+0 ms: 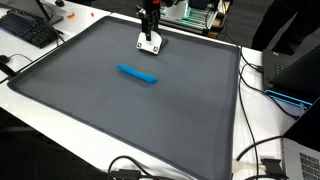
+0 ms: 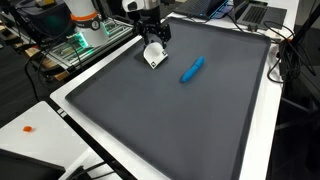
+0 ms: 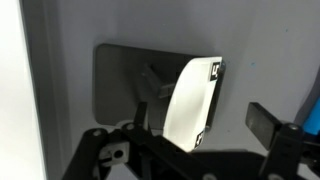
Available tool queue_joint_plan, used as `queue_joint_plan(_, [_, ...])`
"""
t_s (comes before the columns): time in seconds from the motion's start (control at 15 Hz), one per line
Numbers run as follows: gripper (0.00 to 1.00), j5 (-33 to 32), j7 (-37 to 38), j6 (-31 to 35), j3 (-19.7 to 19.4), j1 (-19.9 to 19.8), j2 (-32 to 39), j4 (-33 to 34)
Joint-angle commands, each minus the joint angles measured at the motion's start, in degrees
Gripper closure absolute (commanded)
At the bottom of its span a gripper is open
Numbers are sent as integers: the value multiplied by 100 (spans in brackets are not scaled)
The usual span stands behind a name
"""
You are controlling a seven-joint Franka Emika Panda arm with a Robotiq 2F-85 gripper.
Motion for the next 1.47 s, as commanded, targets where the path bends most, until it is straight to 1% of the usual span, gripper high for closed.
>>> queue_joint_plan(0.0, [0,-462,383,318,-117,58,92,-110])
queue_joint_plan(0.2, [0,-590,502,386,-156,81,128,-109])
queue_joint_plan(0.27, [2,-610,536,390,-165,89,142,-103])
queue_joint_plan(0.4, [10,-605,544,398,-173,100,150,-97])
queue_joint_plan(0.47, [16,-594,542,405,-175,106,148,-95])
queue_joint_plan(0.53, [26,-591,558,410,-179,112,145,-92])
queue_joint_plan(0.6, [30,-583,562,416,-182,120,145,-89])
queue_joint_plan(0.67, [42,-593,581,425,-181,123,143,-89])
queue_joint_plan(0.8, [59,-589,610,438,-182,133,142,-86])
queue_joint_plan(0.87, [66,-587,629,444,-184,137,146,-81])
queue_joint_plan(0.93, [75,-588,634,452,-185,138,147,-80])
queue_joint_plan(1.07, [88,-575,649,470,-191,136,149,-76])
queue_joint_plan(1.13, [97,-554,657,477,-196,136,149,-73])
queue_joint_plan(1.2, [100,-561,683,483,-200,134,150,-70])
queue_joint_plan(1.4, [100,-594,800,518,-212,122,158,-32])
